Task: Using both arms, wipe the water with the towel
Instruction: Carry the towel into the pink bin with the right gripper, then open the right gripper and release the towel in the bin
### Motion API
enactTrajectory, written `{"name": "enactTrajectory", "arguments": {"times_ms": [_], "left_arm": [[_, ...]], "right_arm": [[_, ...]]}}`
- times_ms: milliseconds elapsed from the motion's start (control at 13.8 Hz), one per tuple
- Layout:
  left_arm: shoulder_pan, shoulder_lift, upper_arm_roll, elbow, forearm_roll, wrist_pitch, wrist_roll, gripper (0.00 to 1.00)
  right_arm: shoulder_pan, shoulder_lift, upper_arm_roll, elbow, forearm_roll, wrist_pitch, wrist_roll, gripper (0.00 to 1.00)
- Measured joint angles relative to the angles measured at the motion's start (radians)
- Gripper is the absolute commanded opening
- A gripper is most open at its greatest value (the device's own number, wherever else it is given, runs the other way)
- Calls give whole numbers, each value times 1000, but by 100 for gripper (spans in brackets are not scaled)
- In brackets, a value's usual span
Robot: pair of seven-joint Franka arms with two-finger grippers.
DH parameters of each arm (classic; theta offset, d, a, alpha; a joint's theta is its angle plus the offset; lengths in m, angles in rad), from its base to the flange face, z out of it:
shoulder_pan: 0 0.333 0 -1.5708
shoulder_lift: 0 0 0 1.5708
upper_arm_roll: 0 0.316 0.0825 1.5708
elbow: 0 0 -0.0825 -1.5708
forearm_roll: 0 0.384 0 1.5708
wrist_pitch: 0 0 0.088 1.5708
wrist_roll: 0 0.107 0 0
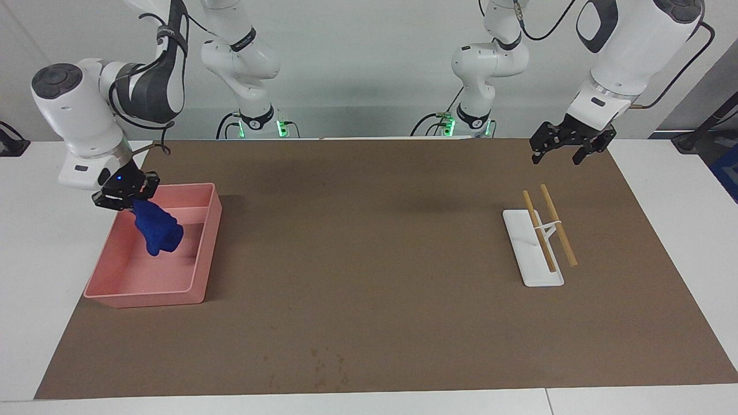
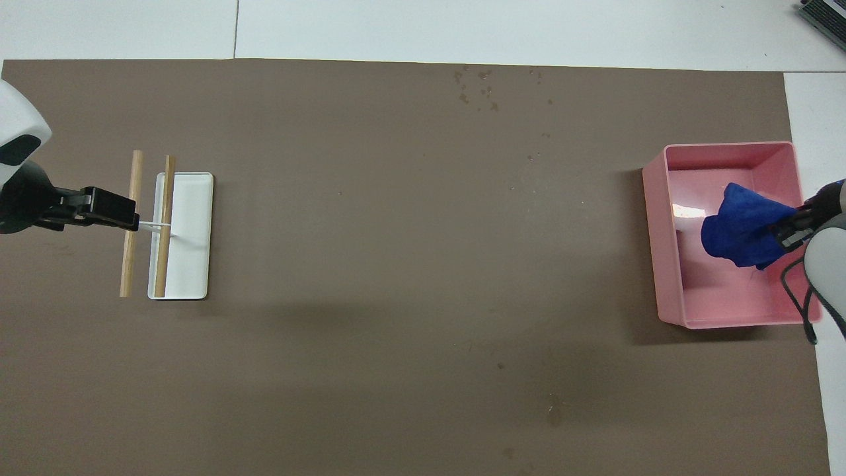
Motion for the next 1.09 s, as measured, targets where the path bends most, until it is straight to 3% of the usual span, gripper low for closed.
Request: {"name": "enactTrajectory", "arguments": {"times_ms": [72, 145, 290, 724, 1086], "left_arm": [[0, 0, 0, 0, 0, 0, 0, 100], [0, 0, 0, 0, 0, 0, 0, 100], [0, 0, 0, 0, 0, 0, 0, 100], [0, 0, 0, 0, 0, 0, 0, 100], [0, 0, 0, 0, 0, 0, 0, 100]], "right_arm": [[-4, 0, 0, -19, 0, 13, 0, 38], [-7, 0, 0, -26, 0, 16, 0, 55], [-9, -1, 0, -26, 0, 17, 0, 100], [-7, -15, 6, -1, 3, 13, 0, 100], [7, -70, 71, 133, 71, -184, 198, 100]]}}
